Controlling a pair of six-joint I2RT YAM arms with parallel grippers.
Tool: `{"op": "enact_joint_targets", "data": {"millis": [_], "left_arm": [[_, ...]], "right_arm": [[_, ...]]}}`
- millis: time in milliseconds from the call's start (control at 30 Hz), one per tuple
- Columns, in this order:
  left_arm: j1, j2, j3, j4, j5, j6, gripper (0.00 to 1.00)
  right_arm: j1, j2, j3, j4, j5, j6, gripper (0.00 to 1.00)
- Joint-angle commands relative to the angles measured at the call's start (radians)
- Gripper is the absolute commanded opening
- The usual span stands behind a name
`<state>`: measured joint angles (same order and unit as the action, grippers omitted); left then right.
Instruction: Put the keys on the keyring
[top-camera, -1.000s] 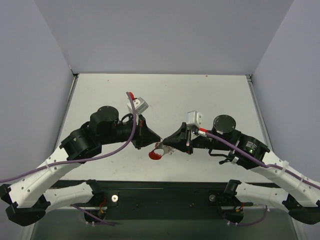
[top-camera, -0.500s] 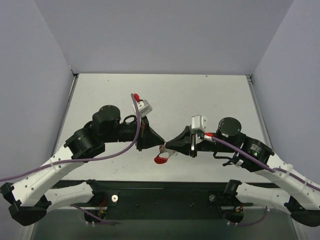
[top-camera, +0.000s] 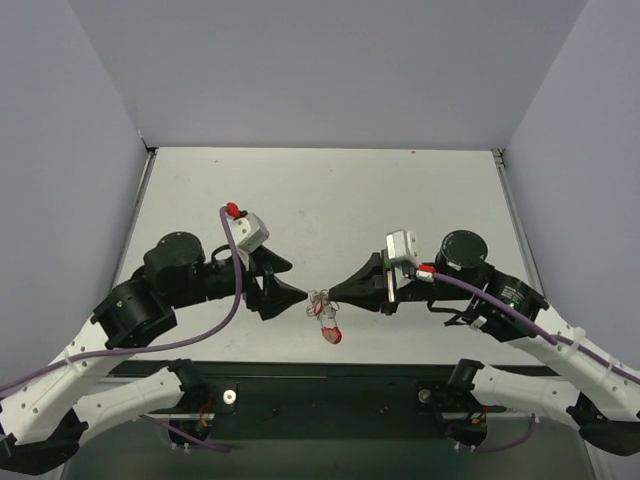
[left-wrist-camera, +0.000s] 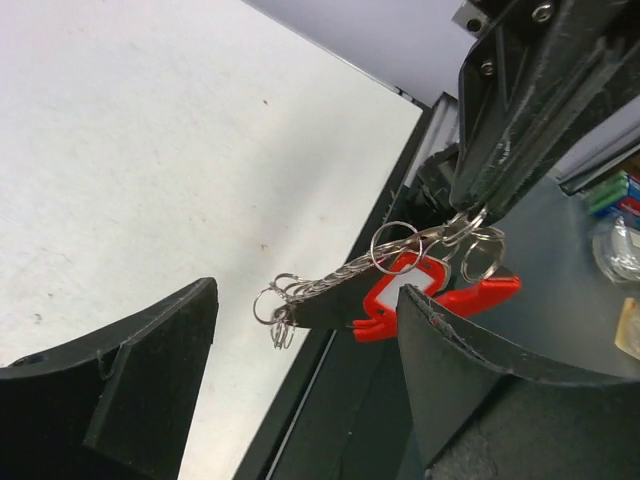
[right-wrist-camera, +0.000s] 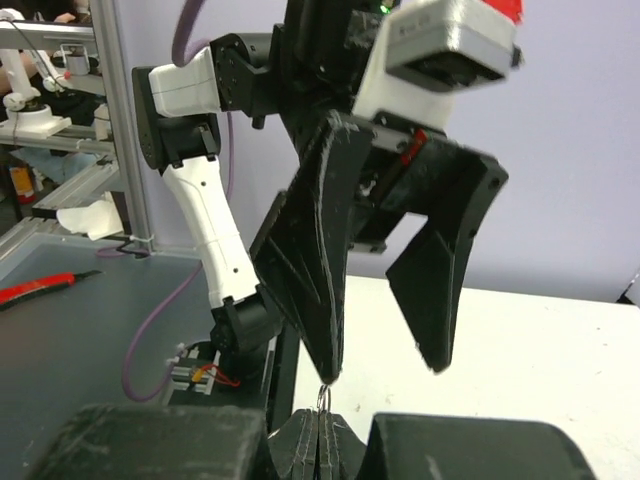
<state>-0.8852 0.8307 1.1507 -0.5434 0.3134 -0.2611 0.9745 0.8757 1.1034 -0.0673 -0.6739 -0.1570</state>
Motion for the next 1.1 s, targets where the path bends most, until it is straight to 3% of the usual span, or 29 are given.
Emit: {"op": "enact_joint_targets", "data": {"millis": [0, 133, 367, 533, 1067], "left_arm": [[0.008, -0.070, -0.022, 0.048, -0.047, 0.088, 0.81], [0.008, -0.117, -0.054, 0.131, 0.068, 0.126, 0.81], [0.008, -0.067, -0.081, 0.269, 0.298, 0.135, 0.75], [0.008, -0.030, -0.074, 0.319, 0.280, 0.120, 0.69], [0.006, 0.039, -0.054, 0.411, 0.441, 0.045, 0.54]], "right_arm": [[-0.058, 0.016, 0.058, 0.043, -0.148, 0.017, 0.00], [-0.123, 0.025, 0.062, 0.046, -0.298, 0.054, 0.00], [-0.142, 0.049, 0.067, 0.058, -0.386, 0.088, 0.00], [-0.142, 0.057, 0.056, 0.104, -0.406, 0.111, 0.00], [-0.142, 0.066, 0.039, 0.136, -0.409, 0.129, 0.00]]}}
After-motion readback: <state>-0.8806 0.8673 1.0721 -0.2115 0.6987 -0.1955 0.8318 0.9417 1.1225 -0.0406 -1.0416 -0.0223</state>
